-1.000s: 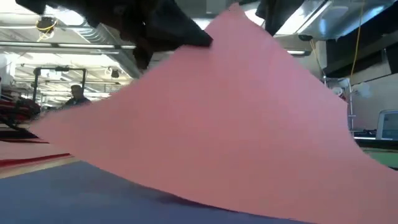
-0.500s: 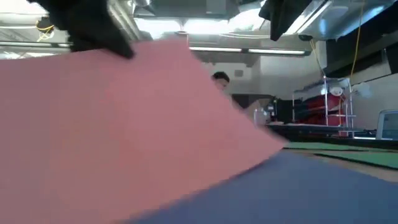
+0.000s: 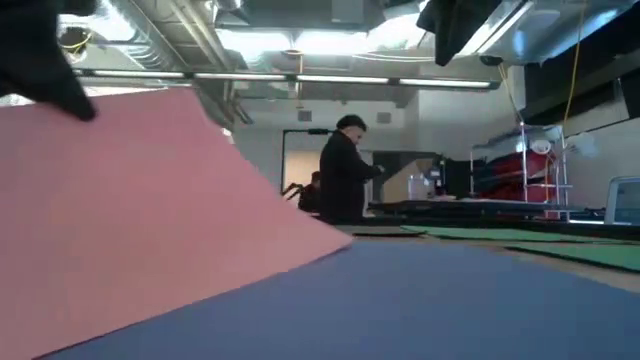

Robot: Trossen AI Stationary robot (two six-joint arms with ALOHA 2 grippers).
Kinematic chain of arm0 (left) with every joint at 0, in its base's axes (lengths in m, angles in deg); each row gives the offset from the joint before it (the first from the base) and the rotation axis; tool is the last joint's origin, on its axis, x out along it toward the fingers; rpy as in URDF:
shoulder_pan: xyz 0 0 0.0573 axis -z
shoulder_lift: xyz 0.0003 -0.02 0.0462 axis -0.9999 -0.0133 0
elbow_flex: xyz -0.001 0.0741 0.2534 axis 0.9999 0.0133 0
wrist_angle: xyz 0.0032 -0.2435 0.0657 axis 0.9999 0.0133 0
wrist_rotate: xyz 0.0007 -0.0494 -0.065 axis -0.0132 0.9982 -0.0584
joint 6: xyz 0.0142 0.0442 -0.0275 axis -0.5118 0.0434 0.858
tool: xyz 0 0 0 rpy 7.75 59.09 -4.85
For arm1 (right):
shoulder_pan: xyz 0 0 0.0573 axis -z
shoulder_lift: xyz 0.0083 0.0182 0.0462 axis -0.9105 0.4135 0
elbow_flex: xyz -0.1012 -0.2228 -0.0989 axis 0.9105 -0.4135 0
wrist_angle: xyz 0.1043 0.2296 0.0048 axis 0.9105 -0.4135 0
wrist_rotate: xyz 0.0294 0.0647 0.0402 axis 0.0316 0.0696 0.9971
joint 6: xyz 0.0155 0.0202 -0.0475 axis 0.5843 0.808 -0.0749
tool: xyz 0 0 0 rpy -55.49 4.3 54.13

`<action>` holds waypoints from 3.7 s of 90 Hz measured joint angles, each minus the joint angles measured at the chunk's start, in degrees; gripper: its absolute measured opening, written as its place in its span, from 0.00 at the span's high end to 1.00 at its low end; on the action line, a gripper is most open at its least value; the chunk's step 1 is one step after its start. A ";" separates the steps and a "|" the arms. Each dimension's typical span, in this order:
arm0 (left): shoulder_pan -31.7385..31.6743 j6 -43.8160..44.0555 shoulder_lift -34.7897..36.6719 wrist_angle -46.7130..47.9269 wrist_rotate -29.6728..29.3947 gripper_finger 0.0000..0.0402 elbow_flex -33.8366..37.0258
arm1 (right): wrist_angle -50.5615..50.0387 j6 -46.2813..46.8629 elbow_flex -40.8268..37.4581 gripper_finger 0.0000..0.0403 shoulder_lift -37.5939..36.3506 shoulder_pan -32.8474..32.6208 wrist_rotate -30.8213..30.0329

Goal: Organize paper
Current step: Stack the pink paper on the stacked pink paper

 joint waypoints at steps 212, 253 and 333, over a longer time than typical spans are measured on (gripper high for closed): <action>20.00 37.69 -11.93 30.77 25.75 1.00 -3.88 | -0.61 2.79 0.00 0.68 0.00 -0.04 1.22; 20.00 38.01 -11.96 30.31 28.44 1.00 -3.78 | -0.55 2.78 0.00 0.68 0.00 -0.04 1.46; 19.01 37.55 -11.96 29.76 28.39 0.72 -3.76 | -0.55 2.78 0.00 0.68 0.00 -0.04 1.49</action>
